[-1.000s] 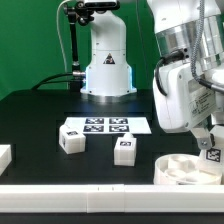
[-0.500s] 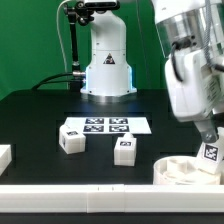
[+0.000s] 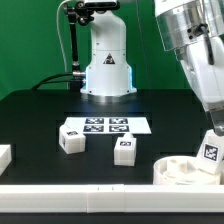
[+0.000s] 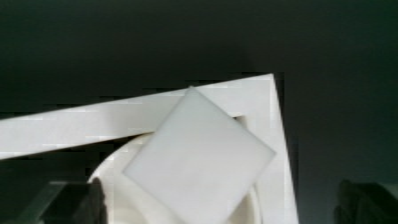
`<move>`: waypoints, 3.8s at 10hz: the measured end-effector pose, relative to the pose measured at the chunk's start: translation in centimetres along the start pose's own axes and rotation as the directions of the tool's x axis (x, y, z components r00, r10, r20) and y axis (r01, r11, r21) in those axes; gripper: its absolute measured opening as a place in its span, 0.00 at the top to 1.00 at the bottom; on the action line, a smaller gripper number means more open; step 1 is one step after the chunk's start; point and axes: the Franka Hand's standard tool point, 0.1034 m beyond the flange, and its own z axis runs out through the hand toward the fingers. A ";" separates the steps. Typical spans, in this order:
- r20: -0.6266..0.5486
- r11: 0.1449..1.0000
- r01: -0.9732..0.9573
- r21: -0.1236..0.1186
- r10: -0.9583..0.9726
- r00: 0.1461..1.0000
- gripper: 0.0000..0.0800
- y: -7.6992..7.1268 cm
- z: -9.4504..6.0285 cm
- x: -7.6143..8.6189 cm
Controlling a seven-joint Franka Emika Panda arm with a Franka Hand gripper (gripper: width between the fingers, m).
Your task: Assemble stool
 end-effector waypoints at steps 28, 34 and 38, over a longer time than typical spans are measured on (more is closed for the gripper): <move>0.223 -0.716 0.678 -0.167 -0.697 -0.682 0.32 1.3 1.7 0.4; 0.216 -0.689 0.703 -0.176 -0.724 -0.655 0.58 1.2 1.6 0.7; 0.160 -0.465 0.856 -0.227 -0.884 -0.438 0.58 1.2 1.6 0.6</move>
Offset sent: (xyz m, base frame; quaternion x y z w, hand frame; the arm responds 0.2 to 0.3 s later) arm 0.0043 0.0075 0.0031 -0.0441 0.0506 -0.3895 0.9186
